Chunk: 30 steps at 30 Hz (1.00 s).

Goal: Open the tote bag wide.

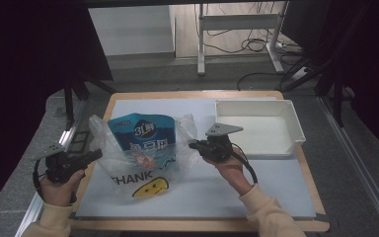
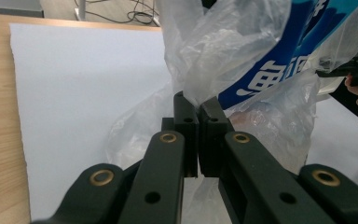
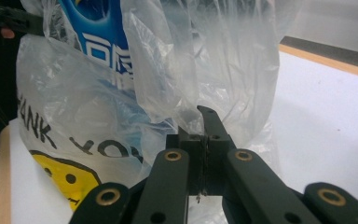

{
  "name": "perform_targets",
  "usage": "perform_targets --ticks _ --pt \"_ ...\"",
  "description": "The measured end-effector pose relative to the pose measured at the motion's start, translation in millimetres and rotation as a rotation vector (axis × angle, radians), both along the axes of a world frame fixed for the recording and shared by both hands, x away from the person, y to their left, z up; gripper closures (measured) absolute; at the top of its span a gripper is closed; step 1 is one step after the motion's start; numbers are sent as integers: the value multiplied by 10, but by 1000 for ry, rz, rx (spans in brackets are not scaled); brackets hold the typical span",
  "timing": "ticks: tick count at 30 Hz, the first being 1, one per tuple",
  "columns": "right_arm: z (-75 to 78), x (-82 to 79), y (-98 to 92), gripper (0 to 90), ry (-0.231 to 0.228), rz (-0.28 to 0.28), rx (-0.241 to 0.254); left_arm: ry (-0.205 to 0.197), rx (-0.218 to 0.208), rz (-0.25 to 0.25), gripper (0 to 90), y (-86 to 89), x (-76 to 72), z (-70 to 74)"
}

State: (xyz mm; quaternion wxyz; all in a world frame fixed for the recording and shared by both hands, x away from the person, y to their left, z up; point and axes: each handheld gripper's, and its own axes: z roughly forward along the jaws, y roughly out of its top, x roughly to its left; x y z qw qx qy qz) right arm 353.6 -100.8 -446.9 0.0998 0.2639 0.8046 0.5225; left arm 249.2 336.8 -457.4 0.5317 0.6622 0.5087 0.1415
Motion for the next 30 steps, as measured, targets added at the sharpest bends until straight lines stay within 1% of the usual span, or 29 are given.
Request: perform_targets --ticks 5,12,19,24,30 --pt "-97 30 21 884 22 -10 -16 20 6 4 886 -18 32 -88" --pt "-189 39 30 884 44 -16 -36 36 16 1 887 -39 19 -167" --pt "-244 14 48 884 46 -10 -59 59 23 -4 887 -53 5 -252" --pt "-324 -7 20 884 66 -9 -77 86 27 -11 887 -68 -12 -348" --pt "-404 -15 35 884 85 -3 -98 106 28 -10 887 -69 -13 -428"
